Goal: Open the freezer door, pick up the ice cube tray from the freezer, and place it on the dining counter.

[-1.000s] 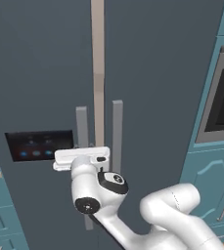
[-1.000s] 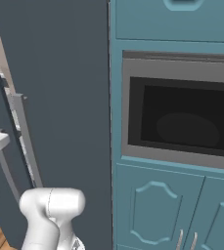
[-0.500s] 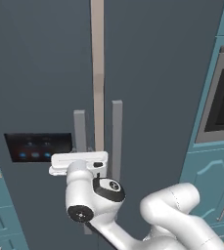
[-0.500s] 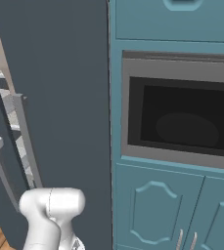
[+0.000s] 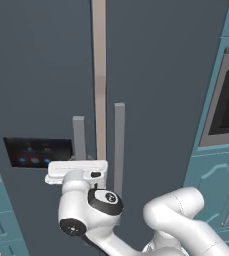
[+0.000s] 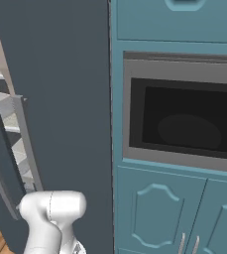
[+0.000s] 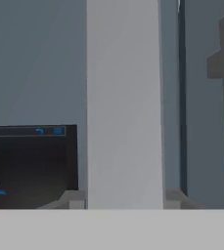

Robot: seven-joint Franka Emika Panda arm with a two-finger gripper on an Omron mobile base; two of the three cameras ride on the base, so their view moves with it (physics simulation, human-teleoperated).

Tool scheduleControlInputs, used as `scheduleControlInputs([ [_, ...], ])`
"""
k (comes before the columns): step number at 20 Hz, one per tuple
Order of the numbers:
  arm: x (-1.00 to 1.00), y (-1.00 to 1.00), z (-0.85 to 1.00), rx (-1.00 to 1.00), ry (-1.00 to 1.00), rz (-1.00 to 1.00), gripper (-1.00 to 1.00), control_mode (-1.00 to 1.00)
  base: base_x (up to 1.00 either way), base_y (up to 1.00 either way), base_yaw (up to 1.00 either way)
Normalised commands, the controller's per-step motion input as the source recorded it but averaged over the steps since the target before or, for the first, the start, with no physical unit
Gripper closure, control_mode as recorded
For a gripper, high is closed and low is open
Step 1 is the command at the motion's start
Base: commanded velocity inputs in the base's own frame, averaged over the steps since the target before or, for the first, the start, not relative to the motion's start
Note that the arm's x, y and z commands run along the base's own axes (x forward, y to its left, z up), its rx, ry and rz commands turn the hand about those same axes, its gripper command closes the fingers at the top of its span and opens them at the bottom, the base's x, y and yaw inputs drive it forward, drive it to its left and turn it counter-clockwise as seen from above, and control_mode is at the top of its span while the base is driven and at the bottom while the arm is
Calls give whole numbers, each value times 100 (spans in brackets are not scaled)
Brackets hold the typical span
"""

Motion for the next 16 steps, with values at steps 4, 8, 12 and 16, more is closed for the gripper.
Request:
scheduleControlInputs([
  [4, -32, 38, 0, 0, 0, -4, 100, -100, 0, 0, 0],
  [8, -32, 41, 0, 0, 0, -4, 100, -100, 0, 0, 0],
  [12, -31, 46, 0, 0, 0, -5, 100, -100, 0, 0, 0],
  [16, -31, 46, 0, 0, 0, -5, 100, -100, 0, 0, 0],
])
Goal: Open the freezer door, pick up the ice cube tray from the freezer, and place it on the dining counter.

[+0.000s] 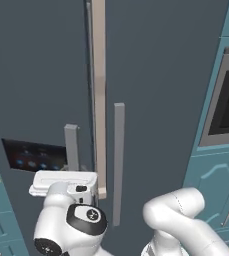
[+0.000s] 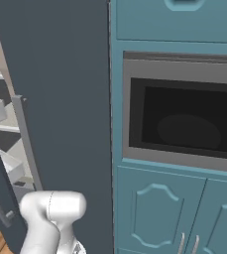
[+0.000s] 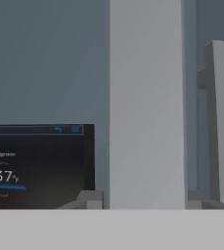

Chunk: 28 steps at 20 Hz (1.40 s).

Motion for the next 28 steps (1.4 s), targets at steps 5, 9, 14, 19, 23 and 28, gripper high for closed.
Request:
scheduleControlInputs([
  [5, -30, 45, 0, 0, 0, -4, 100, -100, 0, 0, 0],
  [9, -26, 49, 0, -1, 0, -4, 100, -100, 0, 0, 0],
  [14, -24, 56, 0, -2, 0, -2, 100, -100, 0, 0, 0],
  [19, -17, 51, 0, -1, 0, 0, 100, -100, 0, 0, 0],
  [23, -10, 52, 0, -2, 0, 0, 100, -100, 0, 0, 0],
  [28, -12, 54, 0, -1, 0, 0, 100, -100, 0, 0, 0],
])
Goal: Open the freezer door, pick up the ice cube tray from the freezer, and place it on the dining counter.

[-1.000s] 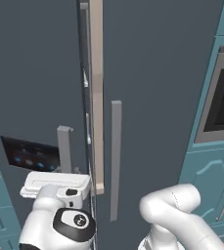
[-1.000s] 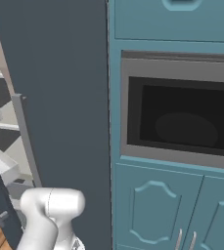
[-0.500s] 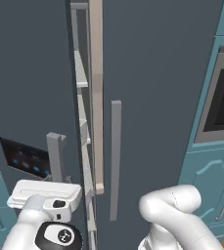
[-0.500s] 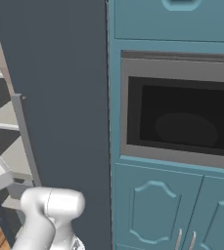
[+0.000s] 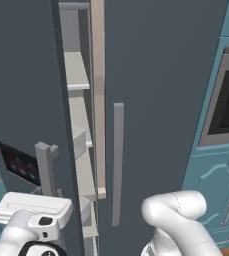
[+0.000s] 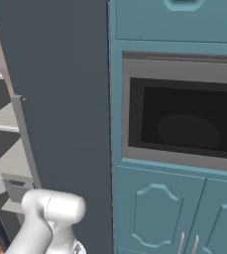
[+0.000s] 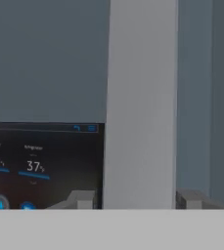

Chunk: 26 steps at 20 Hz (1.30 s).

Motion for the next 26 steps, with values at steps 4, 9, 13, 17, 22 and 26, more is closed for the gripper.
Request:
scheduleControlInputs([
  [4, -17, 38, 0, 0, 0, 0, 100, -100, 0, 0, 0],
  [9, -15, 29, 0, 0, 0, 0, 100, -100, 0, 0, 0],
  [13, -13, 30, 0, 0, 0, 0, 100, -100, 0, 0, 0],
  [17, -5, 36, 0, 0, 0, 0, 100, -100, 0, 0, 0],
  [22, -7, 35, 0, 0, 0, 0, 100, -100, 0, 0, 0],
  [26, -5, 35, 0, 0, 0, 0, 100, -100, 0, 0, 0],
])
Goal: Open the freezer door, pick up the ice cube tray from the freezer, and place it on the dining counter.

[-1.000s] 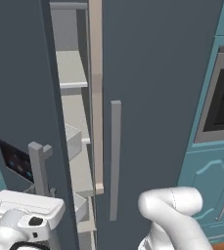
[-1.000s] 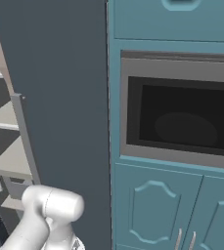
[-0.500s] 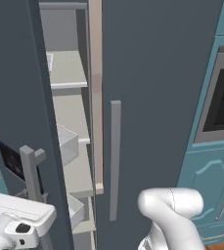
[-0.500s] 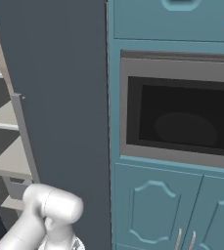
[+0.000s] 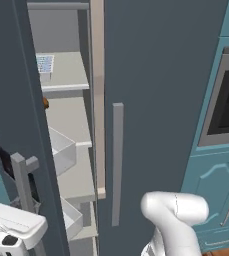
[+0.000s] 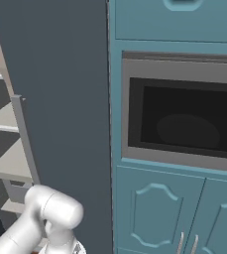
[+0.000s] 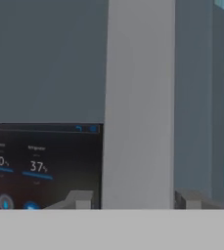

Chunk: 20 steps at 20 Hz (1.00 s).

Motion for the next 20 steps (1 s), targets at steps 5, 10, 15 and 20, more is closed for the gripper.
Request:
scheduleControlInputs([
  [5, -1, 34, 0, 0, 0, 0, 100, -100, 0, 0, 0],
  [10, 0, 27, 0, 0, 0, 0, 100, -100, 0, 0, 0],
  [15, 0, 26, 0, 0, 0, 0, -100, -100, 0, 0, 0],
  [20, 0, 4, 0, 0, 0, 0, -100, -100, 0, 0, 0],
])
